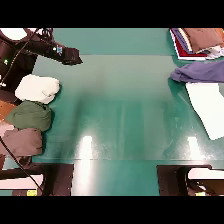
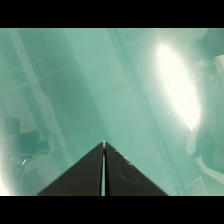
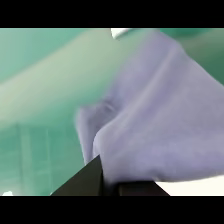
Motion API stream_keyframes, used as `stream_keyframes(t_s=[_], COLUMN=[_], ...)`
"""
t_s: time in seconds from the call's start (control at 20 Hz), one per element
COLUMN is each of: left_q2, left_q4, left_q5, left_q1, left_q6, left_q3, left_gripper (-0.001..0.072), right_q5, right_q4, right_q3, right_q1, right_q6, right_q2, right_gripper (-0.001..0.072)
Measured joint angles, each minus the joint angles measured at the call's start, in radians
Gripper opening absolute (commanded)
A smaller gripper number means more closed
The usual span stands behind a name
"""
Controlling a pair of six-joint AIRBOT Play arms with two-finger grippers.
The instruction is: Fold the shirts.
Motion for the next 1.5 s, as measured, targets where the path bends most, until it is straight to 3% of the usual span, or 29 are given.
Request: stream_keyframes(t_s=[0.3,0.6,1.25,1.3,1.35,1.4,1.5], left_q2=[0.000,0.000,0.000,0.000,0.000,0.000,0.000], left_q4=[0.000,0.002,0.006,0.006,0.006,0.006,0.007], left_q5=[0.001,-0.003,-0.027,-0.027,-0.027,-0.027,-0.027], left_q1=[-0.002,-0.002,-0.002,-0.002,-0.002,-0.002,-0.002], left_q6=[-0.002,-0.001,0.044,0.046,0.048,0.051,0.063], left_q3=[0.000,0.000,0.000,0.000,0.000,0.000,0.000], left_gripper=[0.0024,0.0024,0.0024,0.0024,0.0024,0.0024,0.0024], right_q5=[0.066,0.232,0.610,0.623,0.631,0.637,0.646], right_q4=[0.000,-0.084,-0.454,-0.482,-0.508,-0.539,-0.608], right_q3=[0.190,0.299,0.303,0.282,0.256,0.227,0.159], right_q1=[-0.015,-0.016,-0.071,-0.072,-0.074,-0.076,-0.089], right_q6=[0.000,0.010,0.162,0.169,0.174,0.175,0.184], right_q2=[0.001,0.002,0.019,0.032,0.045,0.060,0.091], right_gripper=[0.0017,0.0017,0.0023,0.0109,0.0274,0.0394,0.0419])
